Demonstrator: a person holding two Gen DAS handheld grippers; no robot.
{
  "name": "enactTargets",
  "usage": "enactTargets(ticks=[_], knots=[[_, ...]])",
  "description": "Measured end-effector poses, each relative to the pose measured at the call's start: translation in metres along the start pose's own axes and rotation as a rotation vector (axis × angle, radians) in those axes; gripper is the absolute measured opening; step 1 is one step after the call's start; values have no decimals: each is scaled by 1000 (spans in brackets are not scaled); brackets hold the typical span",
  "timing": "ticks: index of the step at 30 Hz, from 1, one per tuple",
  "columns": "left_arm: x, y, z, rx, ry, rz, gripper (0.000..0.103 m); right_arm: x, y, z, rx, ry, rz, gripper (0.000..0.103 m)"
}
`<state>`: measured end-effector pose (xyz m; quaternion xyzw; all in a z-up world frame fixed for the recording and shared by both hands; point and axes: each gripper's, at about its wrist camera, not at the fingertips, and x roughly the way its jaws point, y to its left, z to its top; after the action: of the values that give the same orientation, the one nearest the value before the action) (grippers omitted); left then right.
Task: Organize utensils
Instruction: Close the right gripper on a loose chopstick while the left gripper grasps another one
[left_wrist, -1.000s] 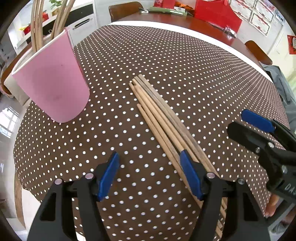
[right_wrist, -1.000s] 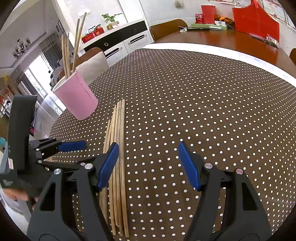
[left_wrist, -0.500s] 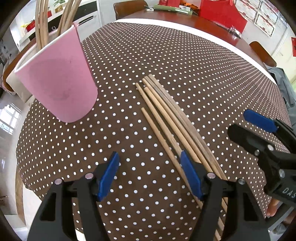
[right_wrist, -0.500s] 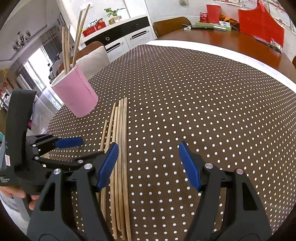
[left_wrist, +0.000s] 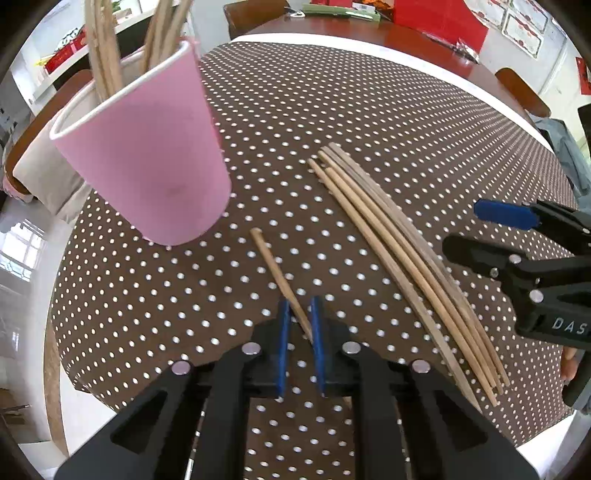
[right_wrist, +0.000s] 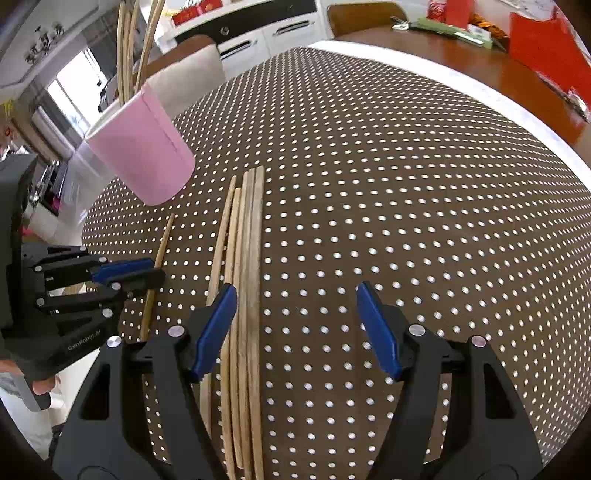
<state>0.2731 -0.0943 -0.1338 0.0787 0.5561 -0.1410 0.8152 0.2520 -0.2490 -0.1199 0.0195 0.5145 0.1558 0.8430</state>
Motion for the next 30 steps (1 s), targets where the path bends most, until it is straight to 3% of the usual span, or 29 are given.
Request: enactTargets(ticks=[3,7,9,17,22,28,30], knots=[[0,10,1,-23,0,-21,11,7,4,8,-11,36,17,36],[-5,31,-5,-92,30,-70,12,16,9,13,-39,73,-6,35],[-7,35,-8,-92,44,-87,17,18,14,15,-50,79,-14,35],[-16,30,-38,-21,47,-4,19,32,43,17,-136,155,-74,34],[-13,-6,-40,-10,19,24,14,45,64,21,-176,185,-127,33],[-9,1,-27,-37,-13,23,7,61,83,39,-202,185,-135,19],[-11,5,-28,-46,-32,28,6,60,92,33,-205,178,-124,9]])
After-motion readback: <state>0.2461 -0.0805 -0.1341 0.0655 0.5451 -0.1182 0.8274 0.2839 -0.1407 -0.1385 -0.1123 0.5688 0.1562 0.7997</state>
